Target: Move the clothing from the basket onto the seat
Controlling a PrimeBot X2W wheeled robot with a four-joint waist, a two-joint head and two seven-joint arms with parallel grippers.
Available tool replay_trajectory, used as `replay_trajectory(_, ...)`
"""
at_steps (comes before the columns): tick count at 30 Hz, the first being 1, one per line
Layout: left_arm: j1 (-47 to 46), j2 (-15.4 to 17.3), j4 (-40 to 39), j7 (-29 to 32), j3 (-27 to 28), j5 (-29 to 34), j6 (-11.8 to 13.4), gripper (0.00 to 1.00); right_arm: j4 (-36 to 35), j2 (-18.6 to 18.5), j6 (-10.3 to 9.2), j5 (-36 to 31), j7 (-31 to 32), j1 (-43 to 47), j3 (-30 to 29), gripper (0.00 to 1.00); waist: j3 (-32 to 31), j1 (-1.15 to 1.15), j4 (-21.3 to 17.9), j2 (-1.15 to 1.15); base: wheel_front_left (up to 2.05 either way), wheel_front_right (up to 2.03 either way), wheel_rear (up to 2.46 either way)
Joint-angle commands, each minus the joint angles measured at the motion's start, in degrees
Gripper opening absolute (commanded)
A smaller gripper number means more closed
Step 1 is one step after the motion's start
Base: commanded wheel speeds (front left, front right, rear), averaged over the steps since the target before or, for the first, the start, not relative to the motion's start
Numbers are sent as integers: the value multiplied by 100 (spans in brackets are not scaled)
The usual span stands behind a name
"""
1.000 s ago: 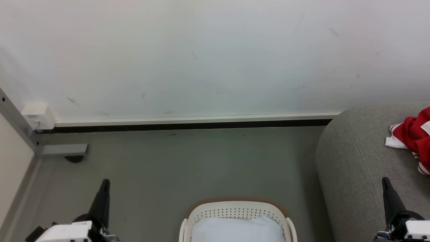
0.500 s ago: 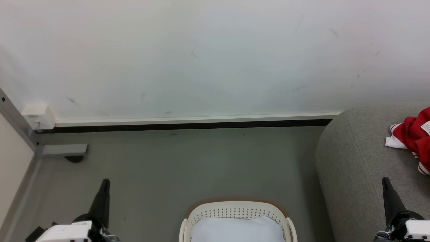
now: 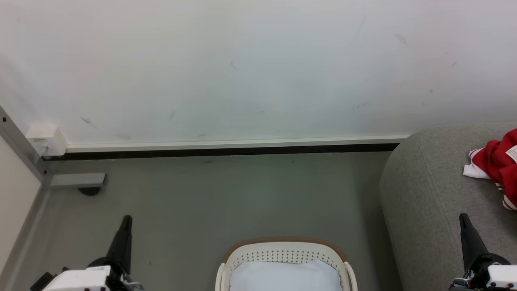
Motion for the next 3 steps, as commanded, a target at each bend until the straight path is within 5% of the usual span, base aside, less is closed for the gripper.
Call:
replay_trajectory(1, -46, 42, 7, 31, 17, -75, -37, 0, -29, 3, -12, -20, -1, -38, -17, 0, 0, 0, 0, 0, 0, 0, 0)
replay_trajectory(3, -46, 42, 7, 31, 17, -75, -37, 0, -29, 4, -12, -22, 1, -38, -18, 0, 0, 0, 0, 0, 0, 0, 0)
